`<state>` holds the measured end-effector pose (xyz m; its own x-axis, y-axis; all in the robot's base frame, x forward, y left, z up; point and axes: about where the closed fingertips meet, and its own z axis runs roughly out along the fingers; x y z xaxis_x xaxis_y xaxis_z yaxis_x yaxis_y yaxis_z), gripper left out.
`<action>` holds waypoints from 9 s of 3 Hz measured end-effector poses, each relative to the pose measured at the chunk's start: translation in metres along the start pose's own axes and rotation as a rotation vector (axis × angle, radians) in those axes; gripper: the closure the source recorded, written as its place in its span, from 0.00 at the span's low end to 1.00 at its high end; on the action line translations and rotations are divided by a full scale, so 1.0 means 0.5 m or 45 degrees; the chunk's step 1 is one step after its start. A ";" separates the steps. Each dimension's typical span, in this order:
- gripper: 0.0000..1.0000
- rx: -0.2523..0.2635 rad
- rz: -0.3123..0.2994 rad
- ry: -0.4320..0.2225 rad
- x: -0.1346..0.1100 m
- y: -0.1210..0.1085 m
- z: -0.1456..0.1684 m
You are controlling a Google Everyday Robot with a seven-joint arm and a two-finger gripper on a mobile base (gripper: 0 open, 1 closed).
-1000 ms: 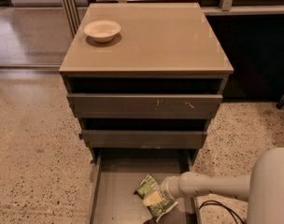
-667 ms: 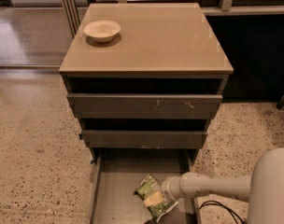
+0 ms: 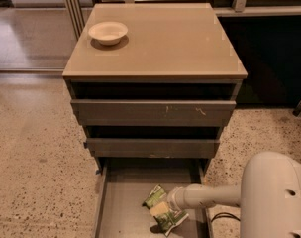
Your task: Pick green jalapeno chip bag from bottom drawer and place on counter
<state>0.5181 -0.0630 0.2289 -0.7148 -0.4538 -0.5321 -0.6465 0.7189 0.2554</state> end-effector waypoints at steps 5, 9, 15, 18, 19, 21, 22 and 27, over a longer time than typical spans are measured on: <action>0.00 -0.029 -0.013 0.094 0.074 0.001 0.204; 0.65 -0.050 -0.009 0.171 0.092 0.010 0.242; 1.00 -0.392 -0.268 -0.126 -0.180 0.171 -0.328; 1.00 -0.558 -0.325 -0.325 -0.496 0.195 -0.661; 1.00 -0.612 -0.424 -0.428 -0.608 0.229 -0.844; 1.00 -0.635 -0.438 -0.435 -0.629 0.234 -0.857; 1.00 -0.682 -0.498 -0.480 -0.718 0.259 -0.946; 1.00 -0.437 -0.690 -0.697 -1.123 0.131 -1.072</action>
Offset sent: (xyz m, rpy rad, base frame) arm 0.0176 -0.0085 -0.0306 -0.0321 0.0094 -0.0190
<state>0.7344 -0.0435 0.9772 -0.1097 -0.3069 -0.9454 -0.9712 0.2353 0.0363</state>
